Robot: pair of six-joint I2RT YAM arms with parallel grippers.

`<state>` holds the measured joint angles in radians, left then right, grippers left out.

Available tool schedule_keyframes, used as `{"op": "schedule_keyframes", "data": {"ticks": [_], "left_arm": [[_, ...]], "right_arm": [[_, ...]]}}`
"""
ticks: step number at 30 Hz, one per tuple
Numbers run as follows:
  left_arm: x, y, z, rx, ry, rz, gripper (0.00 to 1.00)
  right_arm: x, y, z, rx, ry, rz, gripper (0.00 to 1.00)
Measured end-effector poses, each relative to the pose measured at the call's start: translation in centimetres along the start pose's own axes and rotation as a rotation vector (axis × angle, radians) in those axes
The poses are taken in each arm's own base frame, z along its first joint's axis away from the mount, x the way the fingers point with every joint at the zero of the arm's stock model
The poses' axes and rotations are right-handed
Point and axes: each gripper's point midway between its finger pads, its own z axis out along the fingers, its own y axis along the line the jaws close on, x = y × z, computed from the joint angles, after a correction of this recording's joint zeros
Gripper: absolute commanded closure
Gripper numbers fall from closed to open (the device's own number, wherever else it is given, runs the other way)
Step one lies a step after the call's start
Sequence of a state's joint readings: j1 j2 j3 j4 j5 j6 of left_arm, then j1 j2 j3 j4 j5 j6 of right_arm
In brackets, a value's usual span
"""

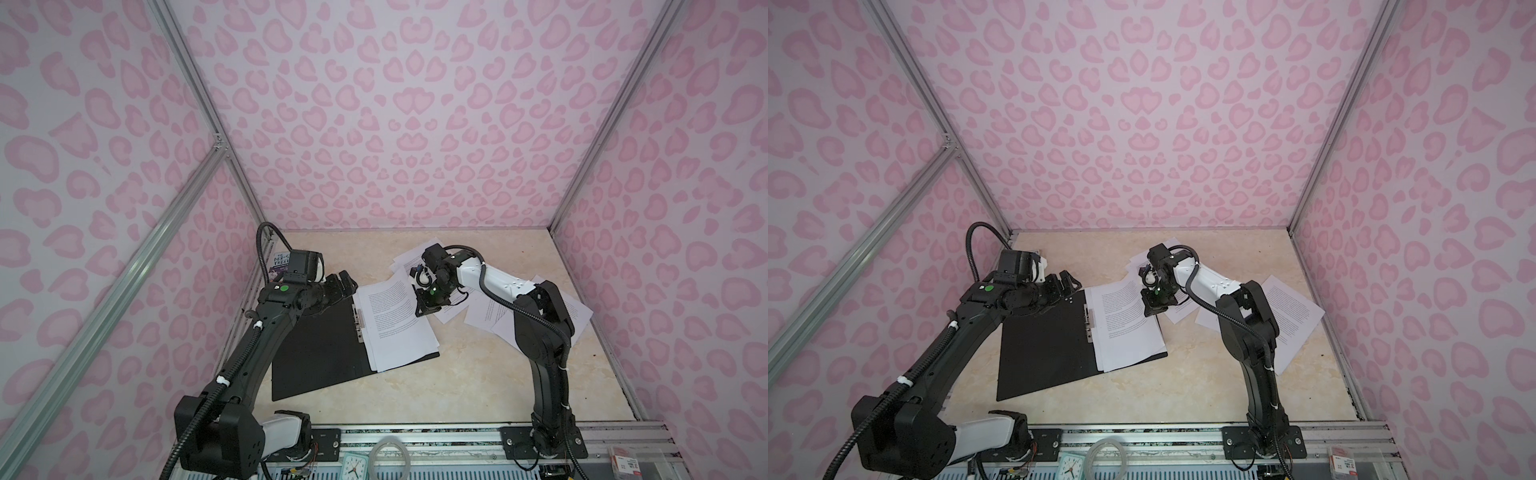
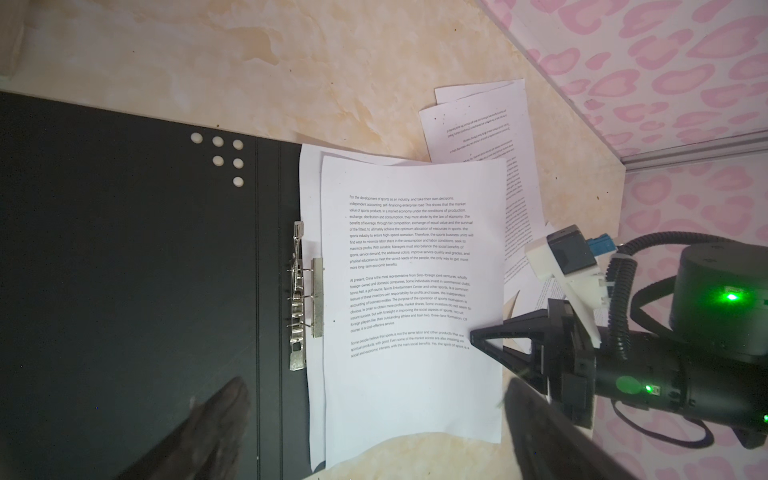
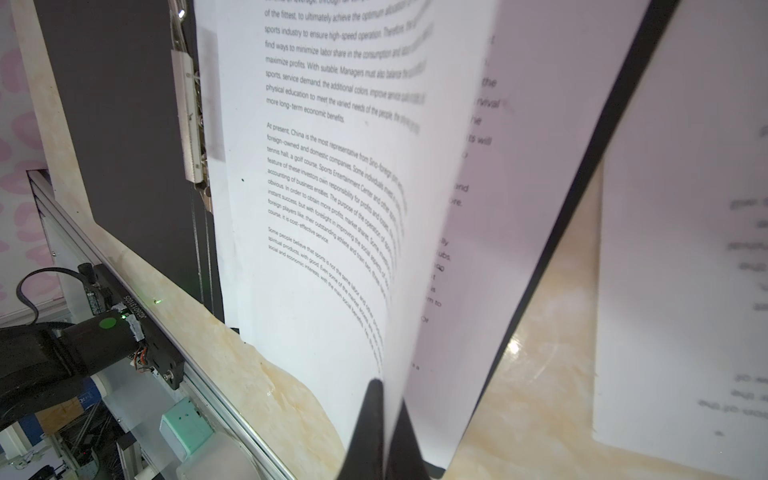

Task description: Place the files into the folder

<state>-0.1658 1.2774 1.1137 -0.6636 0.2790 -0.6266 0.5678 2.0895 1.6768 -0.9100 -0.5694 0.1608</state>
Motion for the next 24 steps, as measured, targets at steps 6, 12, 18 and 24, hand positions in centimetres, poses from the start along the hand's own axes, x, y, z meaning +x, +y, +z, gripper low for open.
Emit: {"op": "schedule_keyframes", "data": {"ticks": [6, 12, 18, 24], "left_arm": [[0.18, 0.14, 0.13, -0.003, 0.005, -0.001, 0.03], [0.22, 0.19, 0.06, -0.005, 0.003, -0.001, 0.03], [0.31, 0.28, 0.07, -0.006, 0.004, -0.001, 0.03], [0.42, 0.4, 0.16, -0.009, 0.008, -0.003, 0.03]], "right_arm": [[-0.19, 0.36, 0.04, -0.003, -0.002, -0.008, 1.0], [-0.27, 0.59, 0.18, -0.006, -0.001, -0.013, 1.0], [-0.34, 0.53, 0.53, -0.009, 0.005, -0.007, 1.0], [-0.6, 0.56, 0.64, -0.013, 0.002, 0.001, 1.0]]}}
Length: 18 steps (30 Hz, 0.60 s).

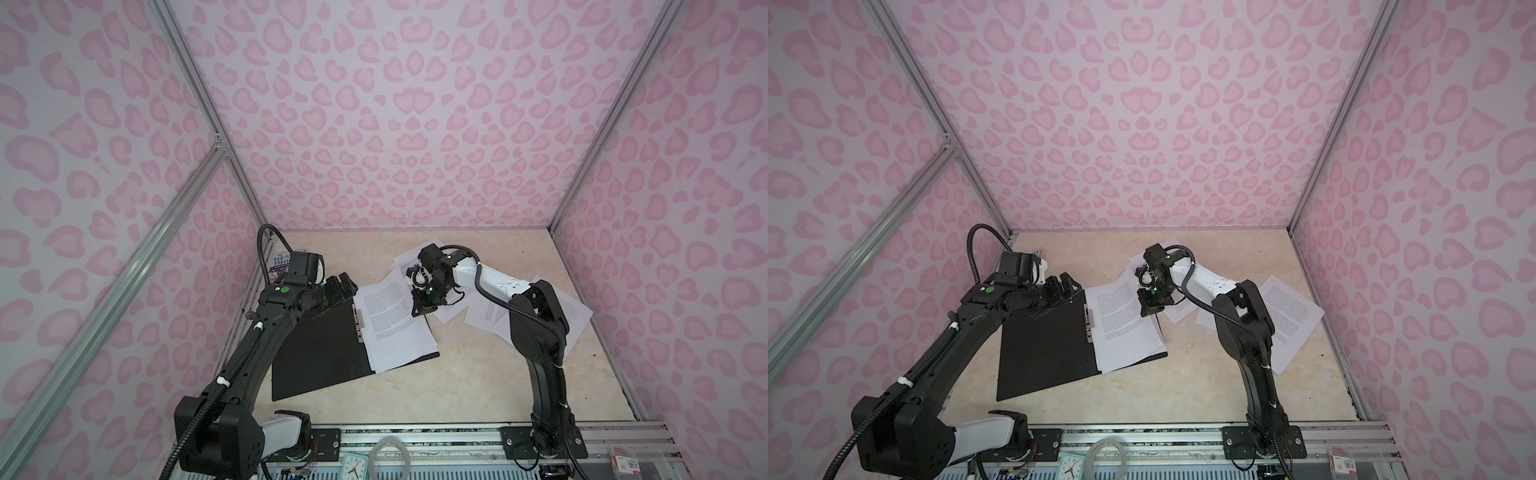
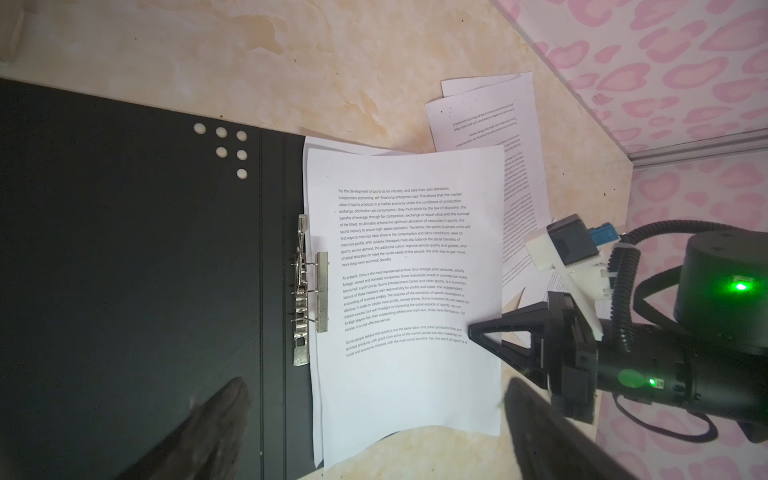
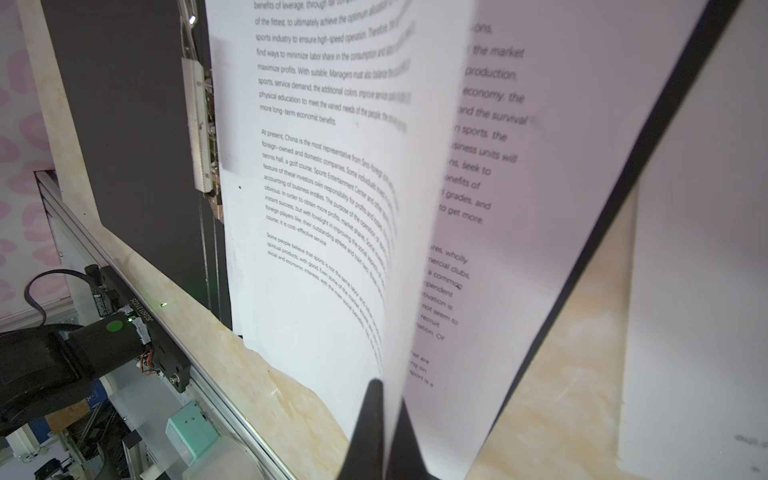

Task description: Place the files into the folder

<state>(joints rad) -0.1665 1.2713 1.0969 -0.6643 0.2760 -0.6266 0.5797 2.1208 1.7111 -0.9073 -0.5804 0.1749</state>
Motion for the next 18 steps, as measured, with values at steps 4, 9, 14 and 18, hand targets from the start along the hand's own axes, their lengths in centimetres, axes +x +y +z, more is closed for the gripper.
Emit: {"op": "schedule_keyframes", "data": {"ticks": [4, 9, 14, 18], "left_arm": [[0.01, 0.02, 0.04, -0.001, 0.001, 0.0, 0.03], [0.05, 0.14, 0.29, -0.006, 0.008, -0.003, 0.03], [0.07, 0.24, 0.53, -0.01, 0.014, -0.005, 0.03], [0.09, 0.3, 0.66, -0.012, 0.017, -0.006, 0.03]], "right_arm": [[-0.1, 0.0, 0.15, -0.004, 0.002, 0.009, 1.0], [-0.44, 0.21, 0.21, -0.012, -0.001, 0.011, 1.0], [-0.31, 0.4, 0.41, -0.02, 0.007, 0.013, 1.0], [-0.21, 0.67, 0.52, -0.023, 0.01, 0.008, 1.0]]}}
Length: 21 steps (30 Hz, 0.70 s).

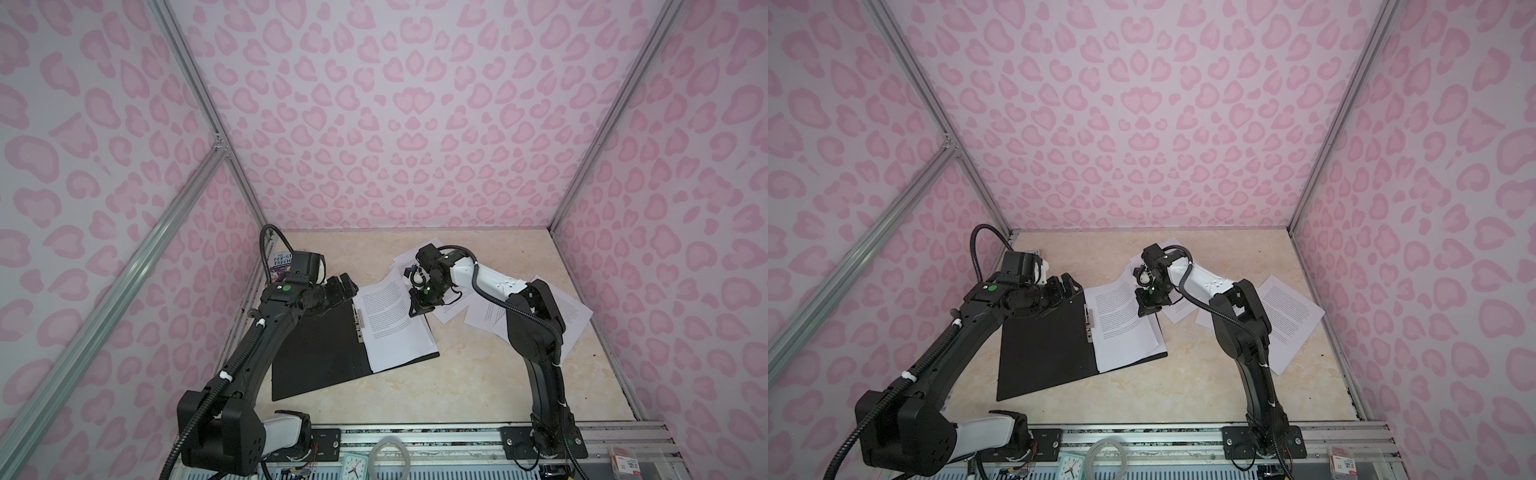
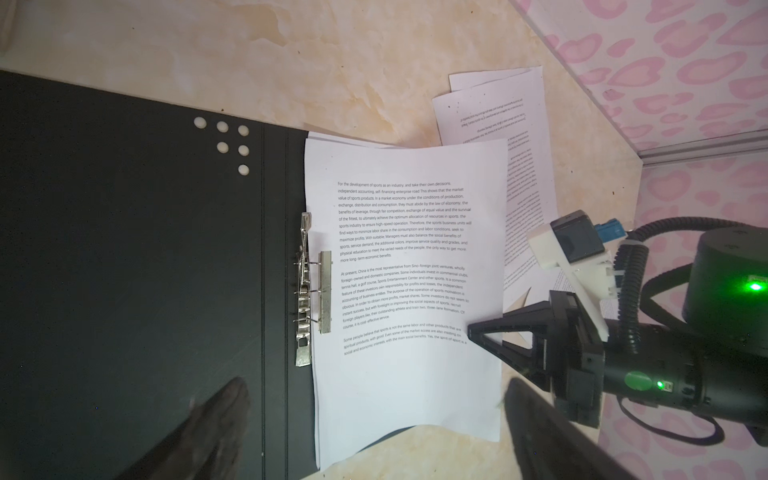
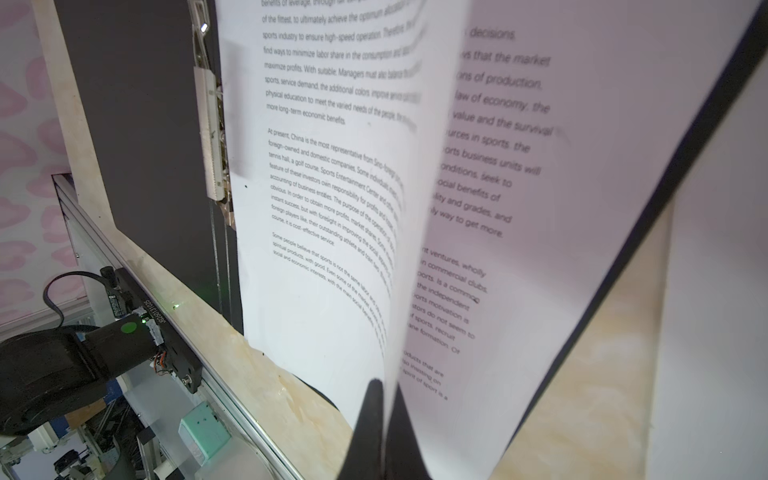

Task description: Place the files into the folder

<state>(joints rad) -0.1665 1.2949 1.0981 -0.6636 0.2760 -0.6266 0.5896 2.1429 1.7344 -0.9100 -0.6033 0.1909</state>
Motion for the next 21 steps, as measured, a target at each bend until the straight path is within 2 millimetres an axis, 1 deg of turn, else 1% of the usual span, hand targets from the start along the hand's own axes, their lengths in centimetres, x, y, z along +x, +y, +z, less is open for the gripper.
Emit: {"op": "schedule_keyframes", "data": {"ticks": [11, 13, 17, 21], "left_arm": [[0.05, 0.13, 0.29, -0.005, 0.008, -0.003, 0.03], [0.06, 0.14, 0.3, -0.005, 0.008, -0.003, 0.03], [0.06, 0.15, 0.32, -0.006, 0.009, -0.003, 0.03], [-0.05, 0.06, 0.32, -0.004, 0.007, -0.002, 0.03]], "right_arm": [[0.08, 0.18, 0.07, -0.003, 0.003, -0.003, 0.95], [0.08, 0.18, 0.07, -0.004, 0.003, -0.003, 0.92], [0.09, 0.18, 0.07, -0.003, 0.003, -0.002, 0.82], [0.1, 0.19, 0.08, -0.003, 0.004, -0.003, 0.74]]}}
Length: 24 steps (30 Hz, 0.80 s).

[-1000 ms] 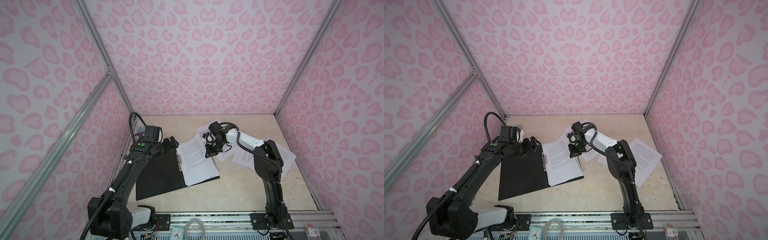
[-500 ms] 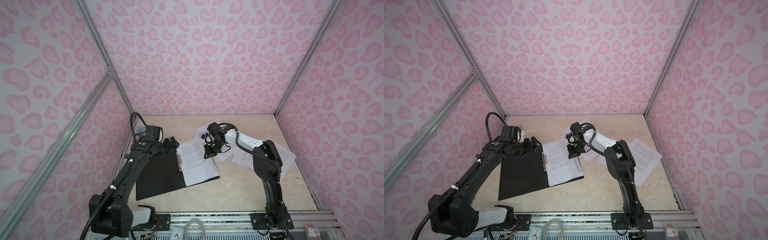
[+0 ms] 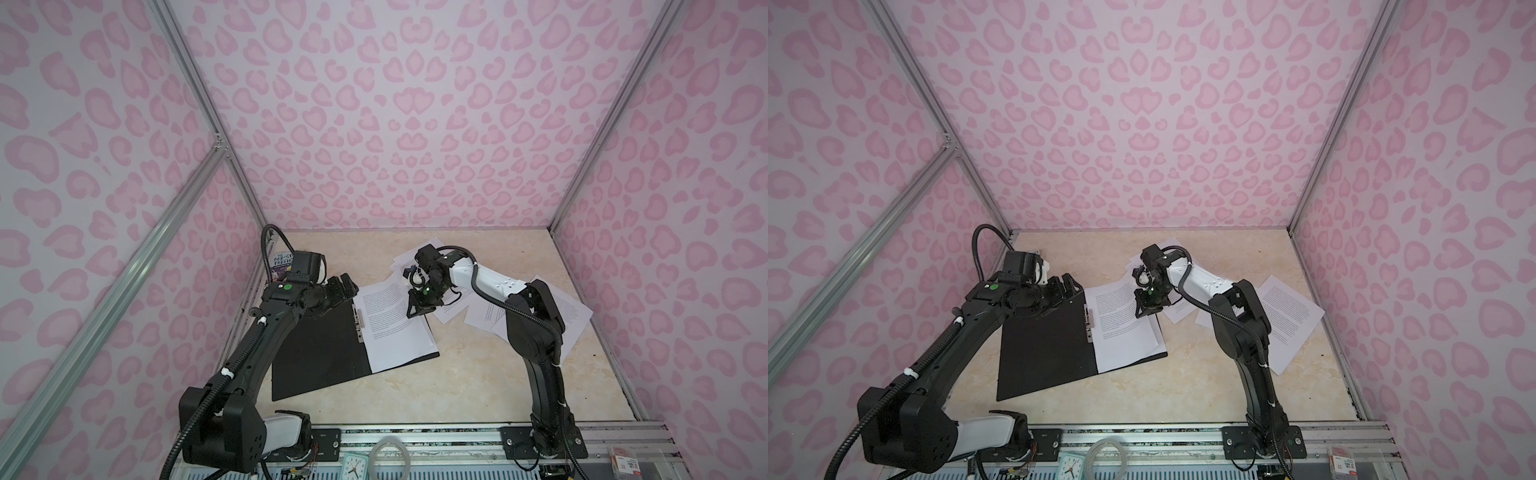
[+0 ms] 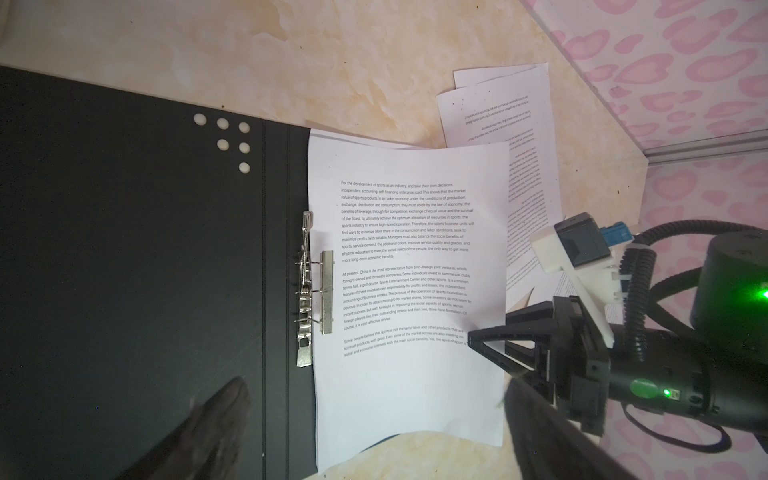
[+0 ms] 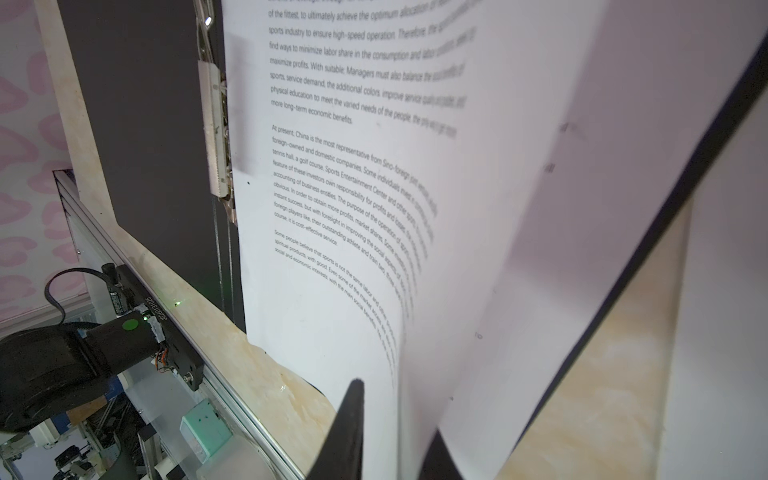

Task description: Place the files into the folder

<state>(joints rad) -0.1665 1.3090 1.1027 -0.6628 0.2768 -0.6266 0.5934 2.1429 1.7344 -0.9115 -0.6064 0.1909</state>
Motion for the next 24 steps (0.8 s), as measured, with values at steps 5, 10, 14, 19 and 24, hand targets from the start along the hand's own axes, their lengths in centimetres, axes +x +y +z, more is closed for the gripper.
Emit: {"op": "schedule_keyframes", "data": {"ticks": [5, 10, 14, 19, 24], "left_arm": [[0.0, 0.0, 0.0, -0.001, 0.0, 0.0, 0.03], [0.0, 0.0, 0.0, -0.001, 0.0, -0.001, 0.03], [-0.1, 0.0, 0.0, -0.001, 0.0, -0.004, 0.03], [-0.5, -0.4, -0.2, 0.007, -0.01, 0.0, 0.03], [-0.6, -0.6, -0.3, 0.01, -0.013, 0.001, 0.03]], "right_arm": [[0.1, 0.2, 0.1, 0.001, 0.002, -0.004, 0.71], [0.9, 0.6, 0.0, 0.01, 0.01, -0.014, 0.61], [1.2, 0.1, -0.2, 0.045, 0.005, -0.007, 0.48], [0.7, -0.7, -2.4, 0.11, -0.054, -0.011, 0.39], [0.3, -4.2, -6.3, 0.185, -0.146, 0.057, 0.33]]}}
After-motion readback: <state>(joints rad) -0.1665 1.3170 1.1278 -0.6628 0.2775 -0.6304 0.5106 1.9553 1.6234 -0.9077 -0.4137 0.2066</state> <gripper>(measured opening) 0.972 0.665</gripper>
